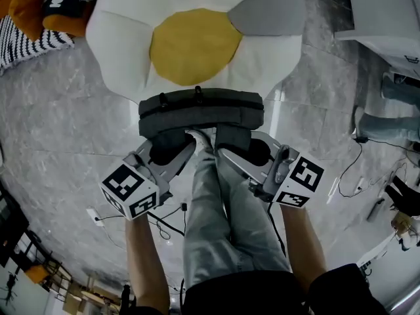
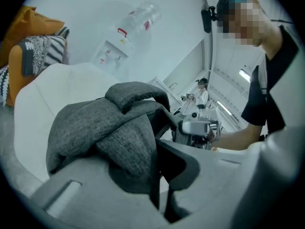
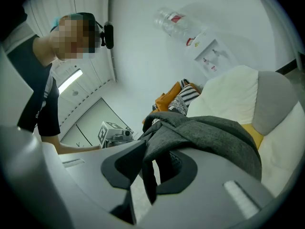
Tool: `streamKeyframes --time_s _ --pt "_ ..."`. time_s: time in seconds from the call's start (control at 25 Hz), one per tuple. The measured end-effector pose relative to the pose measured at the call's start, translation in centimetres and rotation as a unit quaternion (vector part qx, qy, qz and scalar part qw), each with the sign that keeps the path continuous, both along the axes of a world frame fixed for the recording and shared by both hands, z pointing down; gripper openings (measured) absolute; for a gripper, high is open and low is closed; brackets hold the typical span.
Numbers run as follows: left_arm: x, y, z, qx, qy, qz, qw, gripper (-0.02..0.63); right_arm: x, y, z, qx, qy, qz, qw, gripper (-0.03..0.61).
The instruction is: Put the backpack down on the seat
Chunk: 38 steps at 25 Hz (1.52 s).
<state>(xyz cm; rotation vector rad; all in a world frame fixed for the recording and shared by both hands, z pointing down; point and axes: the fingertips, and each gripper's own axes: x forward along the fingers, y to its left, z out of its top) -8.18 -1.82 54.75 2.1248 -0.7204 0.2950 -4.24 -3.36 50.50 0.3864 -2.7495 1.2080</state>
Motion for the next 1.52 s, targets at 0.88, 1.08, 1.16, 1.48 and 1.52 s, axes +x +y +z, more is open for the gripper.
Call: streamKeyframes --time_s 0.88,1.08,1.16,1.48,1.52 --pt "-0.2 -8.8 12.1 -0.01 -0.056 -0.075 0.9956 0.028 0.6 -7.4 12.4 -0.022 0.066 -0.024 0.997 0.054" --pt "-0.5 -11.8 13.7 0.003 -0.071 -0.104 0.992 0.032 0.7 -10.3 14.4 -0.001 0.085 -0.023 0.996 0.047" --pt "-1.2 -13.0 14.7 0.006 -0.087 -0.122 0.9887 0.04 0.4 -11.3 15.1 0.002 0.089 -0.025 0.996 0.046" --pt "-2.5 -17.7 17.0 0.007 -0.104 -0.115 0.9879 0.046 -0.3 -16.0 17.8 0.038 0.139 -0.043 0.989 0.046" --pt "-2.4 -18.2 17.3 0.007 -0.104 -0.111 0.9883 0.046 -0.2 -16.5 18.0 0.04 0.141 -0.042 0.988 0.046"
